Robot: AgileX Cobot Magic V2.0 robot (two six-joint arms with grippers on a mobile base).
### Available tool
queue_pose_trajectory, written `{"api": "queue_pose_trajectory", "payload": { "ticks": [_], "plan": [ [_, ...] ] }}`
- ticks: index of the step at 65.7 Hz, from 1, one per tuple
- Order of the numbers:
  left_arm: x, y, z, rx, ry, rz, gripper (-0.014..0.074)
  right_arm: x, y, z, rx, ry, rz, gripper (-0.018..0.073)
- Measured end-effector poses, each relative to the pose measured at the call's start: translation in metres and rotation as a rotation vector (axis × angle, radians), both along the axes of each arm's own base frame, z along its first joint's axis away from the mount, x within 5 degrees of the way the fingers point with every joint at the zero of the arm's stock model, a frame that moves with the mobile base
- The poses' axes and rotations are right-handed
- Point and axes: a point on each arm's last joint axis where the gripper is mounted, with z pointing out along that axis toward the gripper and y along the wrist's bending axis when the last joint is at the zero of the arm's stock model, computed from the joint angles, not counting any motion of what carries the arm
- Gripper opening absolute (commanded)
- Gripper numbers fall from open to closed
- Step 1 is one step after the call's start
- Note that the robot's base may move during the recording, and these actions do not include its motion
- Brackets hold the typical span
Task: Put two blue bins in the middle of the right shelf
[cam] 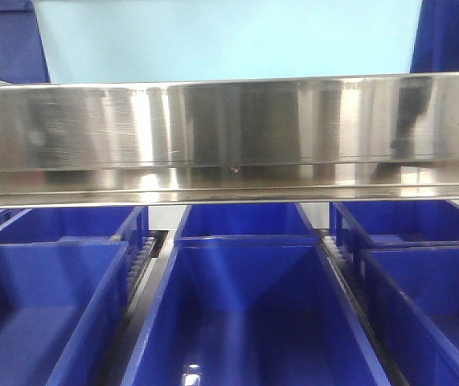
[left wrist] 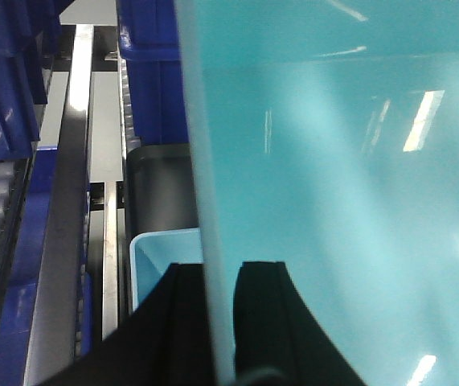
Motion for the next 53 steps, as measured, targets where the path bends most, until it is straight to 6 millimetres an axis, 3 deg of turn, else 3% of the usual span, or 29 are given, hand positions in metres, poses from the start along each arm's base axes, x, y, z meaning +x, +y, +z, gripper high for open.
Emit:
{"api": "queue_pose_trajectory", "payload": {
  "ticks": [53],
  "plan": [
    [0.0005, -0.0004, 0.0012, -0.004, -0.014, -0.003, -0.0111, 0.0001, 0.0001, 0.0004, 0.003, -0.003, 0.001, -0.0151]
  ]
}}
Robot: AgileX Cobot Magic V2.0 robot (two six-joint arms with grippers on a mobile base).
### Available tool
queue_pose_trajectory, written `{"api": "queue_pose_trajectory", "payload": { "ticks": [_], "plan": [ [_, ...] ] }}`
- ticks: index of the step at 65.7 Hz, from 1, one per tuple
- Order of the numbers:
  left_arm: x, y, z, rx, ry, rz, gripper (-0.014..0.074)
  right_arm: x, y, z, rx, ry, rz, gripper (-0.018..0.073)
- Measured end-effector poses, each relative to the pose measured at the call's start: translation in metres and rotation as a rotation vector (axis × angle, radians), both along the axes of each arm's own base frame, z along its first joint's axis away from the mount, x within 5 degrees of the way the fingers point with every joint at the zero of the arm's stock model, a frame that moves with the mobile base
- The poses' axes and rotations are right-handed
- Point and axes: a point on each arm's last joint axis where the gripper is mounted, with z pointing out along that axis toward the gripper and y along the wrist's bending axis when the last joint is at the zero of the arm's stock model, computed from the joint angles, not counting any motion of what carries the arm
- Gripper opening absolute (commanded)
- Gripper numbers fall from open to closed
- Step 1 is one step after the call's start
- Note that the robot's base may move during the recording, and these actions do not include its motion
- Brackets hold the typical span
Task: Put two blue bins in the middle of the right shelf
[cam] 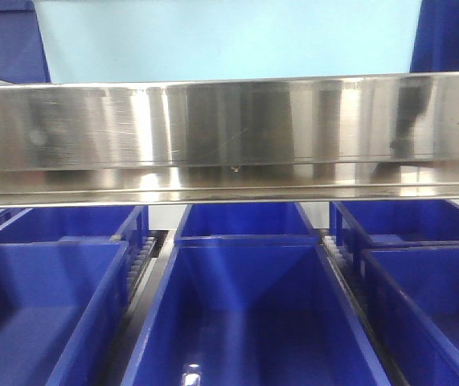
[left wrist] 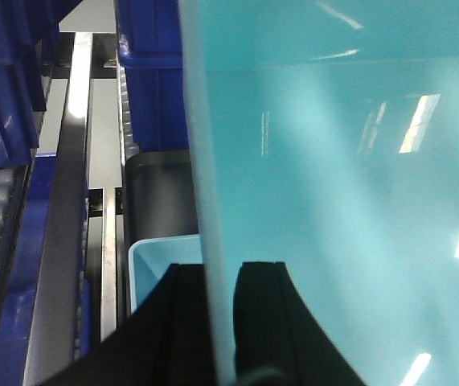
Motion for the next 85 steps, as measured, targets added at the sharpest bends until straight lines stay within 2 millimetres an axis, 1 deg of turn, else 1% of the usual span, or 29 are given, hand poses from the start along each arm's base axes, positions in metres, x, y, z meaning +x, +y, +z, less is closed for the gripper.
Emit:
{"api": "queue_pose_trajectory", "payload": {
  "ticks": [15, 21, 41, 53, 66, 85],
  "plan": [
    [-0.003, 0.006, -0.007, 0.061, 0.085, 0.036, -0.0111, -0.002, 0.006, -0.003, 0.068, 0.051, 0.04, -0.0151],
    [-0.004, 0.011, -0.009, 0.076, 0.117, 0.058, -0.0111, 0.0, 0.009, -0.006, 0.09, 0.08, 0.058, -0.0151],
    [0.002, 0.028, -0.013, 0.079, 0.151, 0.078, -0.0111, 0.023, 0.019, -0.029, 0.13, 0.177, 0.07, -0.0151],
    [0.018, 0.025, -0.026, 0.105, 0.173, 0.056, -0.0111, 0.03, 0.022, -0.039, 0.127, 0.215, 0.07, -0.0151],
    [0.026, 0.02, -0.038, 0.11, 0.216, 0.044, -0.0111, 0.035, 0.019, -0.045, 0.11, 0.248, 0.058, -0.0151],
    [0.028, 0.019, -0.039, 0.11, 0.208, 0.039, -0.0111, 0.036, 0.019, -0.049, 0.092, 0.267, 0.055, -0.0151]
  ]
}}
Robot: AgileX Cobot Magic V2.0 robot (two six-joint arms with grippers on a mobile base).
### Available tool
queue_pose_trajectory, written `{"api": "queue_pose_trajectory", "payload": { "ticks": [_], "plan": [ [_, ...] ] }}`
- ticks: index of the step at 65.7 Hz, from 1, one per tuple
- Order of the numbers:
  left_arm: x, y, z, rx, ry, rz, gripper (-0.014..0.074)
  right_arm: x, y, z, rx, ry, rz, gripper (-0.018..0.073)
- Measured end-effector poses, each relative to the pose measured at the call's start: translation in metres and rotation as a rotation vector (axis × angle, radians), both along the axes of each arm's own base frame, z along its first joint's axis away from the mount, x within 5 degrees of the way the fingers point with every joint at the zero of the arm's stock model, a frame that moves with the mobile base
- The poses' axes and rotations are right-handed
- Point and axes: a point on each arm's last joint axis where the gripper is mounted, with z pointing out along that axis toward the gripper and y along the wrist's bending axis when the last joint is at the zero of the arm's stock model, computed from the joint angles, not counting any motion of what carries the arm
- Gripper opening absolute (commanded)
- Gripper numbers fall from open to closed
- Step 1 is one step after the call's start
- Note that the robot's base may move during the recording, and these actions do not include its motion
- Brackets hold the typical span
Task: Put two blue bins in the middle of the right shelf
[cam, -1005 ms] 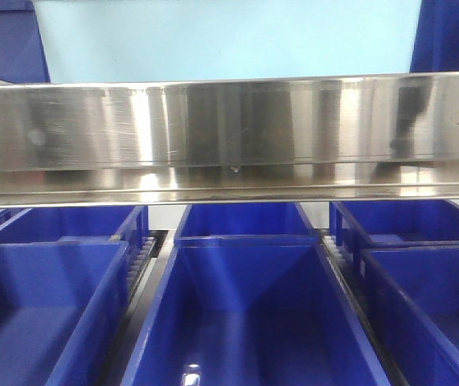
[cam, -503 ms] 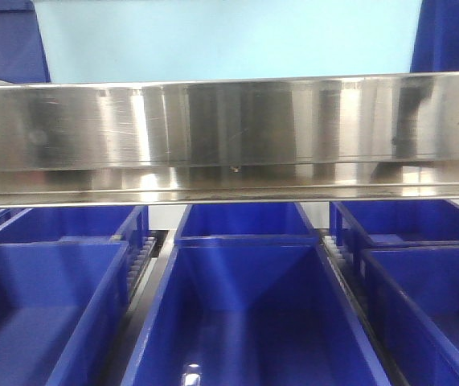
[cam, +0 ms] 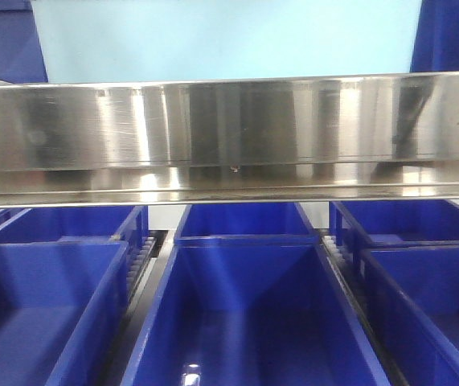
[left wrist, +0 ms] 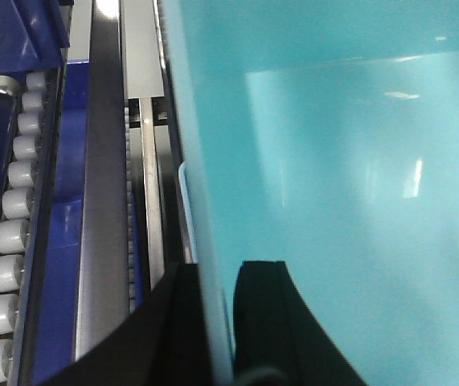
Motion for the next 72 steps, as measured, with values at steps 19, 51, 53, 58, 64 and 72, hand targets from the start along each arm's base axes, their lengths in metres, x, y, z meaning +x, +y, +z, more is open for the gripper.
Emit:
{"api": "queue_pose_trajectory", "payload": {
  "ticks": [19, 51, 53, 58, 64, 72],
  "plan": [
    [0.005, -0.002, -0.014, 0.02, 0.079, 0.003, -0.0111, 0.0, -0.001, -0.01, -0.042, 0.078, 0.006, -0.0151],
    [0.013, -0.005, -0.034, 0.053, 0.183, 0.001, 0.0633, 0.008, 0.0, -0.028, -0.098, 0.16, 0.005, 0.0585],
    [0.013, -0.005, -0.034, 0.055, 0.187, 0.002, 0.061, 0.007, -0.001, -0.026, -0.103, 0.152, 0.003, 0.0571],
    [0.013, -0.004, -0.035, 0.059, 0.19, 0.001, 0.0556, 0.004, -0.003, -0.02, -0.111, 0.132, -0.002, 0.0566],
    [0.012, -0.004, -0.034, 0.059, 0.192, 0.002, 0.0521, -0.001, -0.006, -0.012, -0.118, 0.106, -0.008, 0.0559],
    [0.004, -0.001, -0.026, 0.059, 0.179, 0.005, 0.0519, -0.009, -0.008, -0.001, -0.113, 0.074, -0.01, 0.0559]
  ]
}}
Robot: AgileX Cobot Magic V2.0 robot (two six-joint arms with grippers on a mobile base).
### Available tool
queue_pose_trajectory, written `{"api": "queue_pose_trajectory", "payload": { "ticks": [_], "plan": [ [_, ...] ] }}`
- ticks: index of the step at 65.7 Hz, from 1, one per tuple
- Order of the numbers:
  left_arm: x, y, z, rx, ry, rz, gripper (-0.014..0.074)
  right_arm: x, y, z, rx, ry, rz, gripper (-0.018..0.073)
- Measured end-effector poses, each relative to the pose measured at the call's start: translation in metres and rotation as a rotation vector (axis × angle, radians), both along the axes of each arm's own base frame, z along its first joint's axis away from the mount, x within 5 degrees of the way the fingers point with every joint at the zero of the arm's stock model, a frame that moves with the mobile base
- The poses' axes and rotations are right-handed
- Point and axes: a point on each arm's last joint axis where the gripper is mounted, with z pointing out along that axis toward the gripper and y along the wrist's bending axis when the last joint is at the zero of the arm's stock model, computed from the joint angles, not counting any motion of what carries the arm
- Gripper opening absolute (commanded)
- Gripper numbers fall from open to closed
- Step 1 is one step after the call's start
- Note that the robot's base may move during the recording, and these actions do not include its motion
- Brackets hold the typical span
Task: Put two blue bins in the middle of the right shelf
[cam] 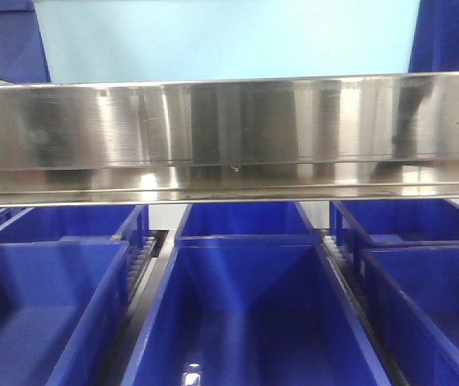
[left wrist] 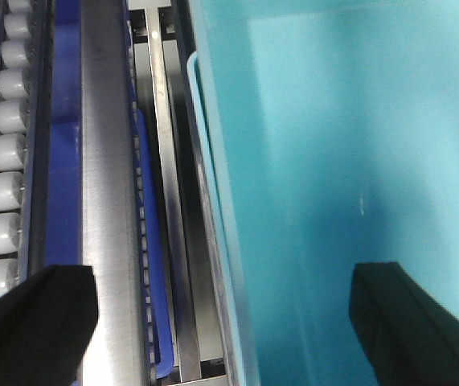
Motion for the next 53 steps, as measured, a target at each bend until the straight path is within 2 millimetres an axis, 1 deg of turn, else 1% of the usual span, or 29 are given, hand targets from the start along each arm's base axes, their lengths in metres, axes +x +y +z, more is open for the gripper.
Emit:
{"api": "queue_pose_trajectory", "payload": {
  "ticks": [9, 16, 23, 30, 38, 46, 48, 51, 53],
  "plan": [
    [-0.01, 0.004, 0.009, 0.006, -0.003, 0.005, 0.0519, -0.008, -0.002, 0.002, -0.012, 0.034, 0.008, 0.0559],
    [-0.011, 0.006, 0.007, 0.023, 0.011, 0.011, 0.0519, -0.009, -0.002, -0.005, -0.023, 0.07, 0.01, 0.0559],
    [-0.01, 0.005, -0.008, 0.038, 0.058, 0.01, 0.0519, -0.007, -0.002, -0.02, -0.033, 0.109, 0.008, 0.0559],
    [-0.007, 0.004, -0.028, 0.054, 0.1, 0.005, 0.0519, -0.005, 0.001, -0.035, -0.035, 0.123, 0.007, 0.0559],
    [-0.003, 0.0, -0.043, 0.034, 0.102, -0.01, 0.0519, -0.001, 0.008, -0.045, -0.034, 0.118, 0.019, 0.0559],
    [-0.001, -0.005, -0.057, -0.011, 0.109, -0.027, 0.0514, 0.007, 0.014, -0.056, -0.04, 0.137, 0.028, 0.0555],
    [0.0, -0.005, -0.061, -0.017, 0.112, -0.029, 0.051, 0.009, 0.015, -0.059, -0.042, 0.145, 0.028, 0.054],
    [0.0, -0.006, -0.067, -0.022, 0.121, -0.031, 0.0487, 0.012, 0.016, -0.063, -0.046, 0.156, 0.028, 0.0494],
    [0.0, -0.006, -0.069, -0.023, 0.123, -0.031, 0.0459, 0.014, 0.017, -0.067, -0.049, 0.168, 0.029, 0.0442]
  ]
}}
